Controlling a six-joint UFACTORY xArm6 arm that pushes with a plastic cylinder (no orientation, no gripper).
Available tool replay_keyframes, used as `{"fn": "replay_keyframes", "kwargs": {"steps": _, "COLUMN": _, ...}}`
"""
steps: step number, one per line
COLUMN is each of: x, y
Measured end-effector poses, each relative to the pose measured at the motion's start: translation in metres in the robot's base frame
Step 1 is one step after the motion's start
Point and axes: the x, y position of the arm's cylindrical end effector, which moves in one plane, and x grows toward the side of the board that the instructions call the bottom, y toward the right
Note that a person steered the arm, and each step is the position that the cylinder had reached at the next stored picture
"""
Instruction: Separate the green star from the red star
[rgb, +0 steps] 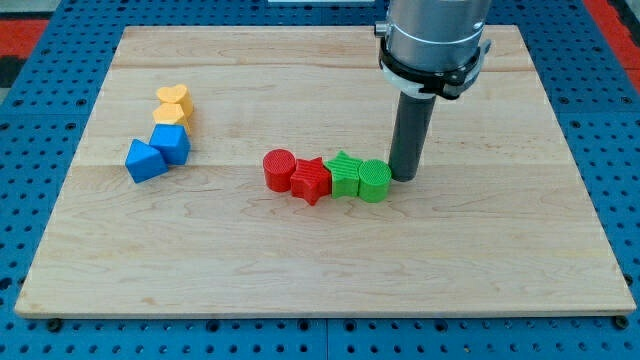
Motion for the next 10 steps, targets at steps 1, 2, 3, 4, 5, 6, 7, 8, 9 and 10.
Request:
{"fn": "replay_keyframes", "kwargs": {"steps": 1, "x": -0.003, "y": 0.000}}
{"fn": "replay_keyframes", "kwargs": {"steps": 2, "x": -0.014, "y": 0.000}}
{"fn": "replay_keyframes", "kwargs": {"steps": 3, "x": -0.018, "y": -0.003}}
{"fn": "replay_keyframes", "kwargs": {"steps": 4, "x": 0.005, "y": 0.021}}
{"fn": "replay_keyframes", "kwargs": {"steps": 5, "x": 0.034, "y": 0.040}}
{"fn": "replay_keyframes", "kwargs": {"steps": 6, "x": 0.069, "y": 0.025}}
{"fn": "replay_keyframes", "kwargs": {"steps": 7, "x": 0.075, "y": -0.033}}
{"fn": "replay_keyframes", "kwargs": {"steps": 8, "x": 0.049, "y": -0.058}}
{"fn": "replay_keyframes", "kwargs": {"steps": 9, "x": 0.009, "y": -0.074}}
{"fn": "replay_keyframes", "kwargs": {"steps": 10, "x": -0.033, "y": -0.087}}
